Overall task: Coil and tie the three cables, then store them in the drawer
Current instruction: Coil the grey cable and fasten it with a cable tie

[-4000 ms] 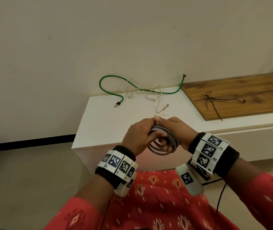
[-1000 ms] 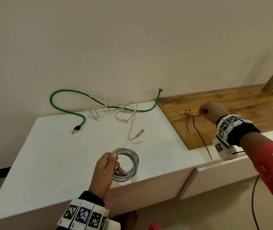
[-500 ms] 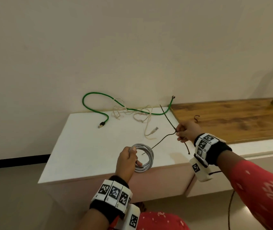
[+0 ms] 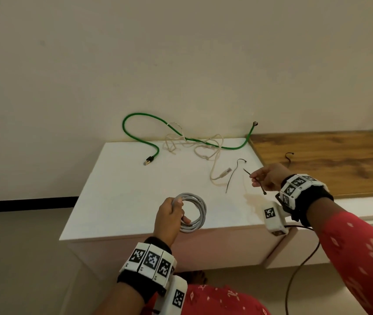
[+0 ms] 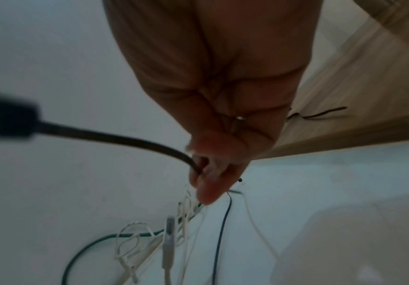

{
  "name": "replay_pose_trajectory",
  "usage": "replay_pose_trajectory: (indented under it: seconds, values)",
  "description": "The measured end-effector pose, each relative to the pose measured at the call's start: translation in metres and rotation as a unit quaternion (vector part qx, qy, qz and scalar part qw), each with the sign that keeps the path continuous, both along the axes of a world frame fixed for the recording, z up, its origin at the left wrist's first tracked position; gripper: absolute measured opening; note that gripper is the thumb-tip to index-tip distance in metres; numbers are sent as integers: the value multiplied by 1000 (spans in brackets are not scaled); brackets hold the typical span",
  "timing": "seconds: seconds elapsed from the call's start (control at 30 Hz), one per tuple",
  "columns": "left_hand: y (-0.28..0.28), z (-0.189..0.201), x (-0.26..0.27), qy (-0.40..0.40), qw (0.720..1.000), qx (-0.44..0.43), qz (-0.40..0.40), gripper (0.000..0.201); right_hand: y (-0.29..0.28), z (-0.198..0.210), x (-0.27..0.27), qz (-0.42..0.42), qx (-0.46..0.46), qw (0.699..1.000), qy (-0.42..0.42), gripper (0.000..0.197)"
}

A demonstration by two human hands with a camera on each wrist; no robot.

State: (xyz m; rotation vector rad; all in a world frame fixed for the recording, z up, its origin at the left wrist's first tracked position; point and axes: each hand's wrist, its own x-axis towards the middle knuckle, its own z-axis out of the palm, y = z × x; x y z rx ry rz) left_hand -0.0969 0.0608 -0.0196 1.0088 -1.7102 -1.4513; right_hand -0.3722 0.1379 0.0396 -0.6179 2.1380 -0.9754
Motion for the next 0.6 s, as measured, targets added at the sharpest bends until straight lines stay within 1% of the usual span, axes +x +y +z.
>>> replay_pose_trajectory:
  seconds: [0.03, 0.1, 0.2, 0.27, 0.33, 0.37, 0.43, 0.53, 0.6]
  values:
    - [1, 0, -1, 2, 1000, 4, 0, 28, 4, 3, -1, 13, -16, 1000, -17, 39]
    - [3, 2, -3, 5, 1000, 9, -2, 27, 11, 11, 0, 37, -36, 999, -8, 26]
    - [6, 6, -5, 8, 1000, 11, -3, 27, 17, 26, 10, 75, -69, 994, 41, 11]
    - [9, 11, -5, 10, 1000, 6, 1, 27, 22, 38, 23, 100, -76, 987, 103, 3]
    - [13, 18, -3, 15, 1000, 1, 3, 28, 30, 48, 38, 121, -83, 979, 139, 13]
    - [15, 21, -2, 17, 1000, -3, 3, 28, 35, 53, 48, 128, -91, 978, 135, 14]
    - [20, 29, -1, 20, 1000, -10, 7, 28, 46, 63, 73, 152, -106, 977, 109, 6]
    - [29, 38, 3, 24, 999, -27, 12, 28, 61, 69, 109, 193, -110, 973, 55, 15]
    - [35, 44, 5, 25, 999, -37, 14, 28, 69, 68, 129, 198, -113, 973, 32, 16]
